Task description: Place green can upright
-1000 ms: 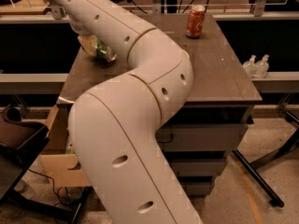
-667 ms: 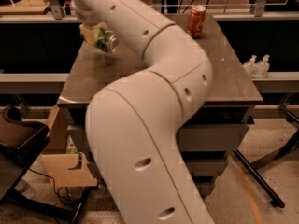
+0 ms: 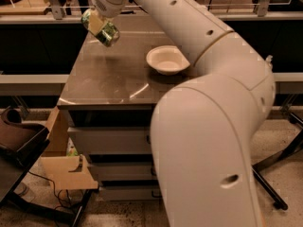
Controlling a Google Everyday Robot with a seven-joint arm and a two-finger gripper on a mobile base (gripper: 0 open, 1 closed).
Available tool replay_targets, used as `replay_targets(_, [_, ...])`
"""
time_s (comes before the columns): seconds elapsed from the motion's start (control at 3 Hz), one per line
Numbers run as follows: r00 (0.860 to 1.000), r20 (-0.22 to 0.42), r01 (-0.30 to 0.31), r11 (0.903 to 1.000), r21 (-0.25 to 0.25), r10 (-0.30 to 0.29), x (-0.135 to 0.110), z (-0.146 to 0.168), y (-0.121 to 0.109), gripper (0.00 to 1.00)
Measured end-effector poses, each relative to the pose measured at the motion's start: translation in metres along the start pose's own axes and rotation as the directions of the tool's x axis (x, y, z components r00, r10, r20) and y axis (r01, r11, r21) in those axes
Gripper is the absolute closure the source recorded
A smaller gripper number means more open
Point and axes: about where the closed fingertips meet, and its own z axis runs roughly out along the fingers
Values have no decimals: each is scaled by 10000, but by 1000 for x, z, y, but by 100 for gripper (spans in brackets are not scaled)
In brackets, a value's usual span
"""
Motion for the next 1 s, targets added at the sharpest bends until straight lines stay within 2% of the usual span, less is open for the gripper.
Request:
replay_targets(0.33, [9840, 1442, -954, 9930, -696, 1046, 9, -13, -2, 100])
replay_targets(0.67, [9501, 2475, -1648, 9792, -1187, 1899, 17, -20, 0, 100])
replay_targets(1.0, [9127, 3403, -1887, 9721, -1397, 2261, 19, -22, 11, 100])
